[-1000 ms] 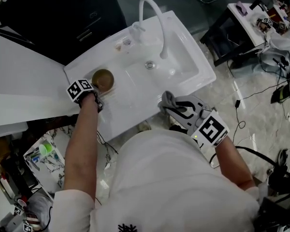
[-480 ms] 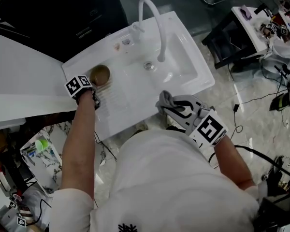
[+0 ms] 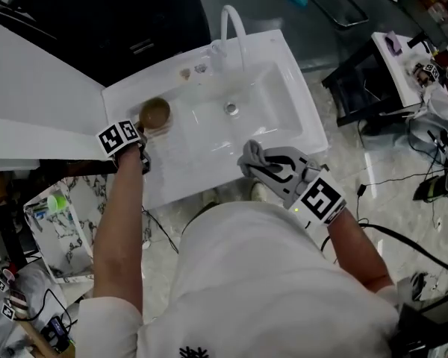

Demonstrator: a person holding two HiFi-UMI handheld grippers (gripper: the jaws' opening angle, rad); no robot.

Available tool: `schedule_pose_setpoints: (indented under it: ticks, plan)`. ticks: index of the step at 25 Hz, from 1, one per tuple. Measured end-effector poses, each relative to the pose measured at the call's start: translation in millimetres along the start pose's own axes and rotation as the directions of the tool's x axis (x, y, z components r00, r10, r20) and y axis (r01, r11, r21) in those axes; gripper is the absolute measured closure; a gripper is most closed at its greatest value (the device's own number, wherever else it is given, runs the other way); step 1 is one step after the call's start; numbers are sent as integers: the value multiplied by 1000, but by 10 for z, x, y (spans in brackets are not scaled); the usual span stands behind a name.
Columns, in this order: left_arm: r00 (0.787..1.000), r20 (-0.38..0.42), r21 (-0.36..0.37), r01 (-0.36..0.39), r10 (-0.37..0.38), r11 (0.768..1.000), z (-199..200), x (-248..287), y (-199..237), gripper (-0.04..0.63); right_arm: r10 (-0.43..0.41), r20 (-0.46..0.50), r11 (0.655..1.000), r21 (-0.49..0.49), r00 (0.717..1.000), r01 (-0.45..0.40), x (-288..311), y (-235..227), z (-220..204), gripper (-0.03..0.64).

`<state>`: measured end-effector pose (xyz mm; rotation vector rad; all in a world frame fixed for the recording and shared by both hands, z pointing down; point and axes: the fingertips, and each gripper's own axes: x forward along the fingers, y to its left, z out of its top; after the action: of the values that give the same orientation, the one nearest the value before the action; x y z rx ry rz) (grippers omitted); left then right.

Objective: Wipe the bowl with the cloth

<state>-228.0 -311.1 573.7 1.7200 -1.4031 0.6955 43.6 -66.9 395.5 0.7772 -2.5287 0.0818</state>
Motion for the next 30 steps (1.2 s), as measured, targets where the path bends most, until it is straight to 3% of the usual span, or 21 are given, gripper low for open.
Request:
schedule_pose_setpoints:
  ticks: [6,8,10,15,18,20,25,30]
  plan:
    - [992,116,25,41,-44,999,-236,-506,-403,565,79,46,997,-24,996,-78,-224,-23,-112,571]
    - [980,166,35,109,-114,993,-363,-716,-638,583,109,34,993,-42,994,-107,-277,-26,-182,571]
    - [953,208,48,214,-219,976,-536,-932,-951,584,127,42,991,-38,991,-125,-295,-28,-243,571]
    - [898,181,168,372,-400,913,-1101,-1461,-1737,584,179,62,984,-19,982,-178,-270,80,-410,571]
    - [866,146,268,431,-479,862,-1314,-1790,-2124,584,190,76,982,-19,979,-189,-260,181,-416,571]
    - [833,130,296,485,-537,823,-1451,-2008,-2318,584,186,69,982,-37,980,-183,-278,273,-382,571]
    - [759,137,346,565,-636,749,-1681,-2514,-2513,584,150,77,988,-57,986,-146,-354,564,-243,571]
    - [722,124,445,573,-681,688,-1901,-3008,-2372,584,91,105,996,-16,990,-90,-316,980,-36,571]
